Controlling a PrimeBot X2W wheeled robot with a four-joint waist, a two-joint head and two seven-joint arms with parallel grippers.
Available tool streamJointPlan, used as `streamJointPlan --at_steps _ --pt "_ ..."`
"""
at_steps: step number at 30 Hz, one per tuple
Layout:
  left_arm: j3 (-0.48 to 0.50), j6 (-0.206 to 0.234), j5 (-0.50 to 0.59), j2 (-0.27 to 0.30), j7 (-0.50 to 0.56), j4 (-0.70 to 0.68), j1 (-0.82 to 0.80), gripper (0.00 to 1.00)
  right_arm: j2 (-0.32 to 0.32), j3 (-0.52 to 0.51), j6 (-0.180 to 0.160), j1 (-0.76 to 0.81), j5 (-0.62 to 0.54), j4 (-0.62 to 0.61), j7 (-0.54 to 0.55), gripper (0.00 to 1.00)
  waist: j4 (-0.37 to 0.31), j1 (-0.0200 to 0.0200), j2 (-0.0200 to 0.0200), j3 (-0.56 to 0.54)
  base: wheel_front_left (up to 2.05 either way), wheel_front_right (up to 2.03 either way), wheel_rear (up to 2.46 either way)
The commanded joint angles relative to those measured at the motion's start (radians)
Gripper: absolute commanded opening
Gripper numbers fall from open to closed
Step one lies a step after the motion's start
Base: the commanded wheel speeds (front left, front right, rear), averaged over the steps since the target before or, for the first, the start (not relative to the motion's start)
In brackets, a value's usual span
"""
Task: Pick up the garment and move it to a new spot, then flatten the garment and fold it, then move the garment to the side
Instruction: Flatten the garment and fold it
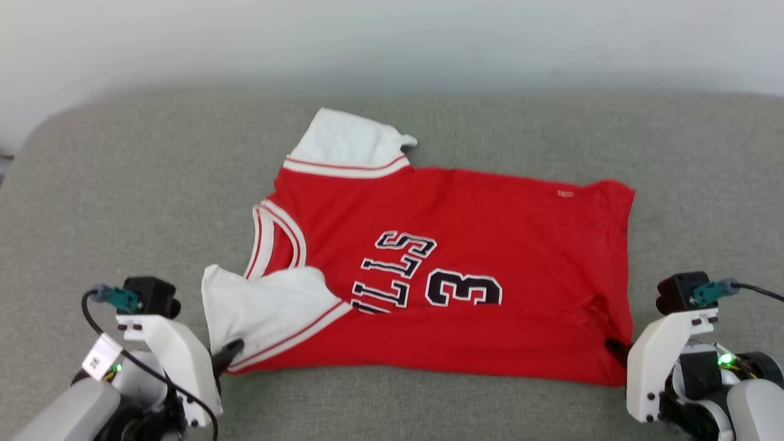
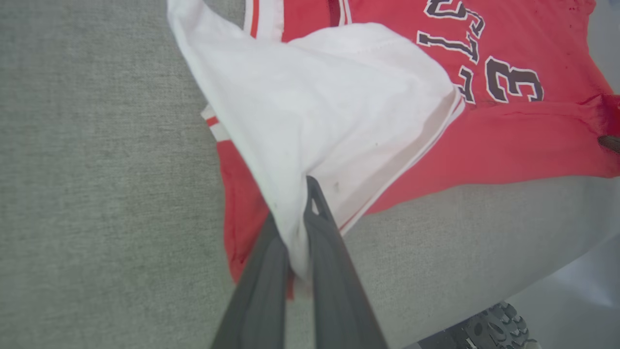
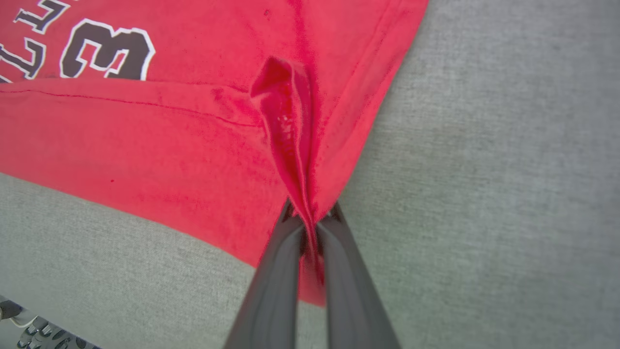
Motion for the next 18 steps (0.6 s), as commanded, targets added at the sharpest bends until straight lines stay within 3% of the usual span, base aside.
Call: streamJointPlan --at_steps 1,10,18 --pt "-0.003 0.009 -0.002 0.003 -0.008 -0.009 0.030 0.00 -0.010 0.002 -0.001 0.026 0.003 -0.014 0.002 0.00 -0.002 -0.0001 0.0000 -0.061 0.00 0.00 0.00" --pt "-0.015 0.082 -0.025 0.031 -0.034 -0.095 0.178 0.00 -0.037 -0.019 -0.001 0.154 0.019 -0.097 0.039 0.00 0.018 -0.0001 0.0000 -0.167 0.00 0.00 0.00" --pt "-0.028 0.106 -0.069 -0.014 -0.076 -0.094 0.296 0.00 -0.004 -0.055 -0.001 0.274 0.017 -0.083 0.036 0.00 0.035 -0.0001 0.0000 -0.176 0.00 0.00 0.00"
